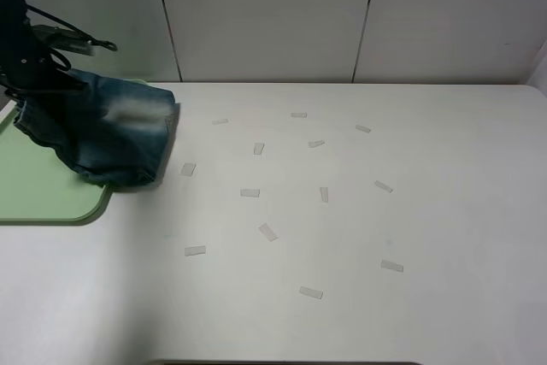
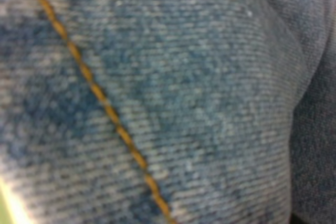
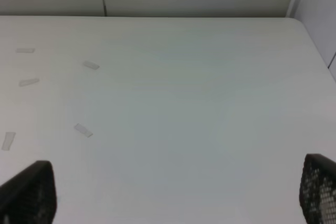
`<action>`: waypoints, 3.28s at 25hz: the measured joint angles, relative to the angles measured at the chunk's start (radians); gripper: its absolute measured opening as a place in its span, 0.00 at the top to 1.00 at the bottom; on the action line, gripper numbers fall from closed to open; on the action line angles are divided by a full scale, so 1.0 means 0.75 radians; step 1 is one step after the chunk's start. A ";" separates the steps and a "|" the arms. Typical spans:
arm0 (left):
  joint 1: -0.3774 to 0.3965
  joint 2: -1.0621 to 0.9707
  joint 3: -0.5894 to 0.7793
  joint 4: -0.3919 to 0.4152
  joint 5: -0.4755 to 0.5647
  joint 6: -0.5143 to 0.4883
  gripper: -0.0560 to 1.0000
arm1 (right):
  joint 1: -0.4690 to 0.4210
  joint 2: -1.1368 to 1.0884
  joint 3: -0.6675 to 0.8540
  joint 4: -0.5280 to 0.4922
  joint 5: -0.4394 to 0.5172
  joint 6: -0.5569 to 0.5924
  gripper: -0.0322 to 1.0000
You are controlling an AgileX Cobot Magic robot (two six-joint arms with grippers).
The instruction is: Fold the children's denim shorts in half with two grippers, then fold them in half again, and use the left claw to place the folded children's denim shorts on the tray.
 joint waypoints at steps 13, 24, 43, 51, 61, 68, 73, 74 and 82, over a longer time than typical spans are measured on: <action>0.193 0.015 0.000 0.007 -0.120 0.130 0.69 | 0.000 0.000 0.000 0.000 0.000 0.000 0.29; 0.232 0.033 0.000 0.011 -0.177 0.155 0.69 | 0.000 0.000 0.000 0.000 0.000 0.000 0.29; 0.232 0.000 0.000 0.017 -0.173 0.140 0.01 | 0.000 0.000 0.000 0.000 0.000 0.000 0.29; 0.232 -0.202 0.000 -0.107 0.039 0.060 0.01 | 0.000 0.000 0.000 0.000 0.000 0.000 0.29; 0.232 -0.513 0.008 -0.301 0.362 0.023 0.02 | 0.000 0.000 0.000 0.000 0.000 0.000 0.29; 0.168 -0.784 0.277 -0.342 0.371 0.023 0.02 | 0.000 0.000 0.000 0.000 -0.001 0.000 0.29; 0.034 -1.018 0.482 -0.308 0.367 0.023 0.02 | 0.000 0.000 0.000 0.000 -0.001 0.000 0.29; 0.005 -1.071 0.515 -0.305 0.367 0.023 0.02 | 0.000 0.000 0.000 0.000 -0.001 0.000 0.29; -0.057 -1.458 0.710 -0.295 0.385 0.023 0.02 | 0.000 0.000 0.001 0.000 -0.001 0.000 0.29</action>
